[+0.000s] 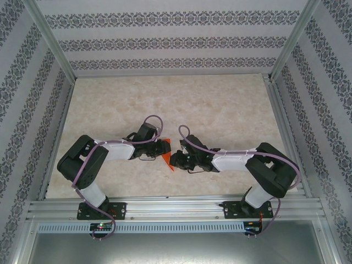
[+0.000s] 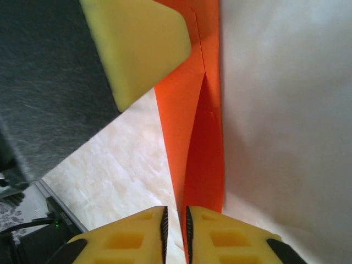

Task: Fold a paper plane with a square sheet of paper (pick it up from the middle)
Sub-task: Fold the wing for the fifth time at the center of the table.

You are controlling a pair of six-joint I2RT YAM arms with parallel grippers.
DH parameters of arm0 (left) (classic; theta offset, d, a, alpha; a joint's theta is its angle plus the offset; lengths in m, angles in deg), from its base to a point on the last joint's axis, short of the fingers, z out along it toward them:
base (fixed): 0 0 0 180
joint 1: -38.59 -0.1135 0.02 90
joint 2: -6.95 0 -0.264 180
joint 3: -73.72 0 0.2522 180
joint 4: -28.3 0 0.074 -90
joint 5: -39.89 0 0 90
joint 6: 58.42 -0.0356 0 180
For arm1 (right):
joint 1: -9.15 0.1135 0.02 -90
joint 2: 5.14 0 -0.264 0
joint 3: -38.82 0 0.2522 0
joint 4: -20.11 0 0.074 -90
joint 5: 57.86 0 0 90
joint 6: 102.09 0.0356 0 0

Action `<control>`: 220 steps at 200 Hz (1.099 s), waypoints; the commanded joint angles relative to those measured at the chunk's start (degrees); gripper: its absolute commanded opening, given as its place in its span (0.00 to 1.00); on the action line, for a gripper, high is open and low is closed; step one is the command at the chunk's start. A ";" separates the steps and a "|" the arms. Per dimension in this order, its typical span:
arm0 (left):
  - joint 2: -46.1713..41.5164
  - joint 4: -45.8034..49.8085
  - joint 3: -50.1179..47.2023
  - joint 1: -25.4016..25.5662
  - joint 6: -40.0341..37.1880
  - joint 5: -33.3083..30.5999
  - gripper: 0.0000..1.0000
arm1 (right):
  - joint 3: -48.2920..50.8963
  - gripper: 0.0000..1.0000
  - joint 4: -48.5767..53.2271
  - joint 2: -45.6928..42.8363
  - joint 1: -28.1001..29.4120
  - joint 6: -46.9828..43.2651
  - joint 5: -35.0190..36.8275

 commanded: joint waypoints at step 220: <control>3.20 7.21 -0.09 -0.17 1.02 0.43 0.35 | 1.95 0.13 1.13 -0.58 5.85 1.09 4.78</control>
